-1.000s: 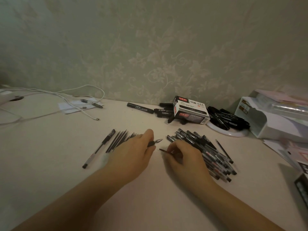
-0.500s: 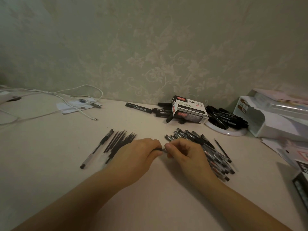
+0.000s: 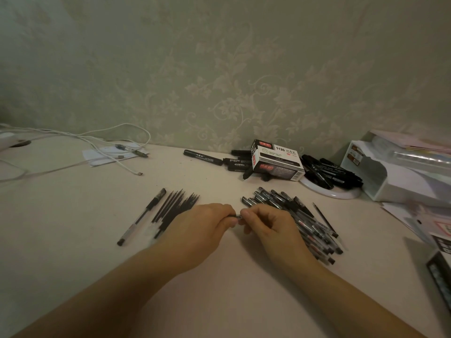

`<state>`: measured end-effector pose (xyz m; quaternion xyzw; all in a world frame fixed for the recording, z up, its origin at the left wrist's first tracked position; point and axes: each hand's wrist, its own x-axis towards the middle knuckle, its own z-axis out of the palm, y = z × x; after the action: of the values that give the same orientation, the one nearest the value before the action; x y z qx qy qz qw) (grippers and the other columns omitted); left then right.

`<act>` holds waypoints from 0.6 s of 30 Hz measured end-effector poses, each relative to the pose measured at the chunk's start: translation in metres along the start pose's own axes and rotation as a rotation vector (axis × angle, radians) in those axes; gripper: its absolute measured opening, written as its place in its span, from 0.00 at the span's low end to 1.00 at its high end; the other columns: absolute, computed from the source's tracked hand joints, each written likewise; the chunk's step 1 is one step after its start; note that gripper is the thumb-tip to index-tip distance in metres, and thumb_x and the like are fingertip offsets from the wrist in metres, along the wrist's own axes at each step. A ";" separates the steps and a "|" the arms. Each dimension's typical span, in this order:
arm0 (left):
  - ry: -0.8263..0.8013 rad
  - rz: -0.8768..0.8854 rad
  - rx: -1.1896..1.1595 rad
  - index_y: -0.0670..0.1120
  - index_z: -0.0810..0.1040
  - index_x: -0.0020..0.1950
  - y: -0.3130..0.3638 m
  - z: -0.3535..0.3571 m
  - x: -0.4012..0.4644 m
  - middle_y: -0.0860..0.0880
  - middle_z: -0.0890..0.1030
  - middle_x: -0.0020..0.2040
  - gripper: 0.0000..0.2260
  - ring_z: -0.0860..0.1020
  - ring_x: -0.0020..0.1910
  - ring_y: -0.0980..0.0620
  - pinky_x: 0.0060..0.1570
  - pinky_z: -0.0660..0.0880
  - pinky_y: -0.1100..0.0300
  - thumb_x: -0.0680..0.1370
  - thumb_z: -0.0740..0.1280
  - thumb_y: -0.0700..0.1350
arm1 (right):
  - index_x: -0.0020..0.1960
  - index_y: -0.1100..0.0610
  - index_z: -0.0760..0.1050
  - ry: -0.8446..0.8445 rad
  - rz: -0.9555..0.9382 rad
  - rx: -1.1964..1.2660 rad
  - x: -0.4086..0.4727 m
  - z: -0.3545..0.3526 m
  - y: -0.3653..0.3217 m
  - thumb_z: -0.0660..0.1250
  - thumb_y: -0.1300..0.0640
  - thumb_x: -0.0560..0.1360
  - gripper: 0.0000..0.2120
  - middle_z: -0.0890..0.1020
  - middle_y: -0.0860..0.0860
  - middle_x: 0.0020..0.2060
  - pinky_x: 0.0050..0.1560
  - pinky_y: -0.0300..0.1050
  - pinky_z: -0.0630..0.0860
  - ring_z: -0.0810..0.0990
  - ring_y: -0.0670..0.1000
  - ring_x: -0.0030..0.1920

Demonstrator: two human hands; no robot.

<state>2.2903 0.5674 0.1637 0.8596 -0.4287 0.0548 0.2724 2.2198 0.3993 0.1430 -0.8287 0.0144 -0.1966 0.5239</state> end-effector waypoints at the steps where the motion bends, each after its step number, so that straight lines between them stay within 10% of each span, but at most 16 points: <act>1: -0.007 -0.005 0.015 0.55 0.75 0.49 -0.001 0.000 0.000 0.58 0.76 0.40 0.09 0.75 0.41 0.56 0.41 0.72 0.56 0.82 0.56 0.53 | 0.43 0.51 0.83 -0.008 0.003 0.007 0.000 0.000 0.000 0.67 0.50 0.78 0.09 0.83 0.50 0.35 0.46 0.48 0.76 0.80 0.56 0.41; 18: 0.020 -0.007 -0.044 0.56 0.67 0.53 -0.002 0.003 0.000 0.57 0.72 0.33 0.04 0.72 0.31 0.61 0.29 0.63 0.66 0.81 0.60 0.53 | 0.42 0.49 0.81 0.039 0.024 0.051 0.001 0.001 0.001 0.67 0.49 0.78 0.08 0.81 0.45 0.33 0.39 0.32 0.73 0.77 0.41 0.36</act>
<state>2.2917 0.5664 0.1603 0.8544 -0.4238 0.0531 0.2958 2.2208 0.3993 0.1418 -0.8110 0.0296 -0.2067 0.5466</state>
